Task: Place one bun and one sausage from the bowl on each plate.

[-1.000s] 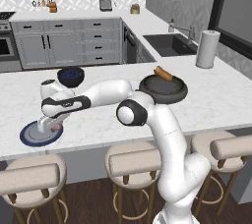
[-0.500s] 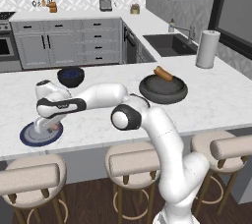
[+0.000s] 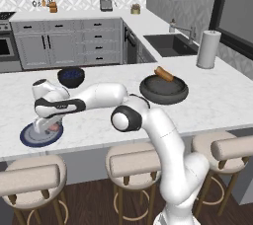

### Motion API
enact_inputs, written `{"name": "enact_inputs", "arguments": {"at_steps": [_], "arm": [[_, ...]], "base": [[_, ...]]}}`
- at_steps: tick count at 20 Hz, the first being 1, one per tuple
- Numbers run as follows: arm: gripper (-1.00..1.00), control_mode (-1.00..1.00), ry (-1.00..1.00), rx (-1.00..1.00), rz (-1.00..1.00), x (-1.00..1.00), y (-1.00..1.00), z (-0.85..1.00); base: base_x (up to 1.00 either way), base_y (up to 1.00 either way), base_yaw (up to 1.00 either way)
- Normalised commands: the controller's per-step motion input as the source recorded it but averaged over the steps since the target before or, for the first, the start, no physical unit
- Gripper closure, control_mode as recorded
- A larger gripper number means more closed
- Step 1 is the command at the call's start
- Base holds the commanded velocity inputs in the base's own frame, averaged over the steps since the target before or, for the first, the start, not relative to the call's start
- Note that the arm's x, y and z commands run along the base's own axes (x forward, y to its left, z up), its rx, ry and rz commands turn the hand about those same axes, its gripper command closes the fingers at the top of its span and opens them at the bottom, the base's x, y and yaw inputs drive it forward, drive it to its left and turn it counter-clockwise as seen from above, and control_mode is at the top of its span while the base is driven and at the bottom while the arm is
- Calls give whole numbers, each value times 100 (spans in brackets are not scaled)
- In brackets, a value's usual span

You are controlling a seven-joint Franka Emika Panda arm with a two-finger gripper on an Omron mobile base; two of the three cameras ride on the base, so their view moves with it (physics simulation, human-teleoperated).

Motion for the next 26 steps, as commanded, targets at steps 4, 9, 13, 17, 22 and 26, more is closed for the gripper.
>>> {"name": "enact_inputs", "arguments": {"at_steps": [4, 9, 13, 17, 22, 26], "arm": [[-100, -100, -17, 0, -1, -81, -78, 6], [-100, -100, -19, 7, -1, -38, -62, 43], [-100, -100, -17, 18, -6, -8, -68, 67], [-100, -100, -10, 6, -11, 0, -80, 26], [-100, -100, -5, 0, -13, 9, -88, 10], [-100, -100, -3, 0, -21, 19, -69, 37]], "base": [[0, 0, 0], [0, 0, 0], [0, 0, 0], [0, 0, 0], [0, 0, 0], [0, 0, 0]]}}
